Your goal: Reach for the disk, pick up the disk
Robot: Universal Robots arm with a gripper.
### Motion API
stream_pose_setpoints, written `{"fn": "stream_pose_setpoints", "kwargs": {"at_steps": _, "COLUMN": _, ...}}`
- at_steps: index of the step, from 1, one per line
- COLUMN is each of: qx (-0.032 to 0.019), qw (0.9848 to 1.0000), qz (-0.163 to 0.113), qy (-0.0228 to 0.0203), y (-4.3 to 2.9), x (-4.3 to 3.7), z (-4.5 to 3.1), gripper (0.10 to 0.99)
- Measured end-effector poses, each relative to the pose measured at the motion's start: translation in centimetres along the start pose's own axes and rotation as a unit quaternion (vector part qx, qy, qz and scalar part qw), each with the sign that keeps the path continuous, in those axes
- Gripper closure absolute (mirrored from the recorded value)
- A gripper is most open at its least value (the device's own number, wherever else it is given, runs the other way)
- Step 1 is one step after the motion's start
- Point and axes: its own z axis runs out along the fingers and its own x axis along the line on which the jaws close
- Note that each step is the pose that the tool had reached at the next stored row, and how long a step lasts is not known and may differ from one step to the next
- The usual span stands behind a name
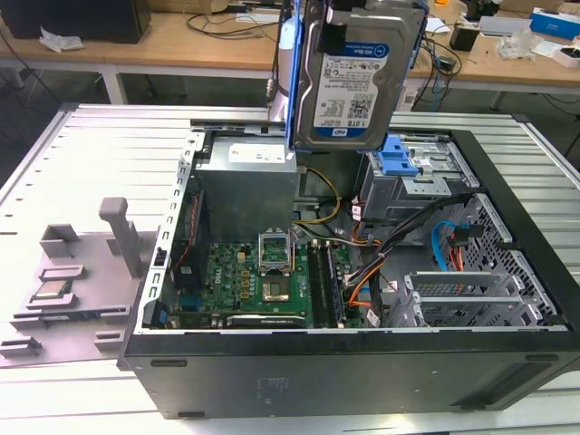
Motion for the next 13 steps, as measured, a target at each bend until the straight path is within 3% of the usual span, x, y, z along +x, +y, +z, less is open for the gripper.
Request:
{"fn": "stream_pose_setpoints", "kwargs": {"at_steps": 7, "qx": 0.0000, "qw": 1.0000, "qz": 0.000, "qy": 0.0001, "y": 0.10, "x": 3.06, "z": 0.01, "gripper": 0.722}}
{"fn": "stream_pose_setpoints", "kwargs": {"at_steps": 8, "qx": 0.0000, "qw": 1.0000, "qz": 0.000, "qy": 0.0000, "y": 0.13, "x": 3.79, "z": 0.03, "gripper": 0.722}}
{"fn": "stream_pose_setpoints", "kwargs": {"at_steps": 13, "qx": 0.0000, "qw": 1.0000, "qz": 0.000, "qy": 0.0000, "y": 0.19, "x": 5.76, "z": 0.03, "gripper": 0.722}}
